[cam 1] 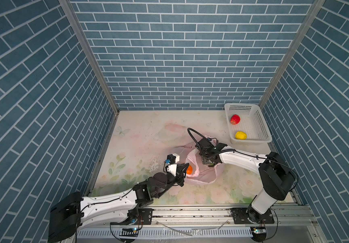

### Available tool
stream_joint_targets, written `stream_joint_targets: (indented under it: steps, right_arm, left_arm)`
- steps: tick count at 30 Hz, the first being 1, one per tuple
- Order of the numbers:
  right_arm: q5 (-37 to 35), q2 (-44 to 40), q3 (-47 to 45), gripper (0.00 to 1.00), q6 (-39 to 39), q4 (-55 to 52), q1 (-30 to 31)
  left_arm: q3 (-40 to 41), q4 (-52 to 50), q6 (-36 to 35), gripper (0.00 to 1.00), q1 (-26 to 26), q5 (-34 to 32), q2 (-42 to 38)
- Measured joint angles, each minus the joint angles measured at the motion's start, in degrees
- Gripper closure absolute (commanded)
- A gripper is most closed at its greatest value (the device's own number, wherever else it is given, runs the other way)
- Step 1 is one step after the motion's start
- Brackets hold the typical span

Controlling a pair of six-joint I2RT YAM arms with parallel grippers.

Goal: Untie the knot of the plastic bag and take out the fruit
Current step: Pick up the fruit from the plastic bag.

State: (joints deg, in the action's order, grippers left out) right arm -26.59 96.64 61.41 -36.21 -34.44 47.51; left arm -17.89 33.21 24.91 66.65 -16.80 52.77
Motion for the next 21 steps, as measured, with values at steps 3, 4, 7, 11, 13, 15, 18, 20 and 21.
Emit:
stream_joint_targets:
  steps: [3, 4, 7, 11, 13, 15, 18, 20, 21]
  right_arm:
    - [0.7, 1.4, -0.2, 0.23, 0.2, 1.2, -0.4]
    - [0.9, 1.7, -0.3, 0.25, 0.3, 1.6, -0.4]
    - [1.4, 1.9, -0.7, 0.33, 0.5, 2.4, -0.4]
    - [1.8, 1.6, -1.2, 0.47, 0.7, 3.4, -0.4]
    - [2.4, 1.0, -1.6, 0.51, 0.7, 3.6, -0.4]
    - [3.1, 0.2, -1.6, 0.52, 0.7, 3.6, -0.1]
    - [4.6, -1.9, -1.6, 0.52, 0.8, 3.6, 0.7]
    - [5.9, -3.6, -1.6, 0.52, 1.1, 3.6, 1.9]
    - [6.4, -4.3, -1.6, 0.52, 1.1, 3.5, 2.7]
  left_arm:
    - [0.0, 0.0, 0.0, 0.91, 0.0, 0.0, 0.0]
    - [0.0, 0.0, 0.0, 0.91, 0.0, 0.0, 0.0]
    - [0.0, 0.0, 0.0, 0.91, 0.0, 0.0, -0.1]
    - [0.0, 0.0, 0.0, 0.91, 0.0, -0.1, -0.4]
    - [0.0, -0.1, -0.1, 0.91, 0.0, -0.1, -0.4]
    - [0.0, -0.1, -0.3, 0.91, 0.0, -0.3, -0.4]
    - [0.0, -0.2, -0.3, 0.91, 0.0, -0.8, -0.6]
    - [0.0, -0.2, -0.5, 0.91, 0.0, -1.4, -0.9]
    - [0.0, -0.2, -0.5, 0.91, 0.0, -1.6, -1.1]
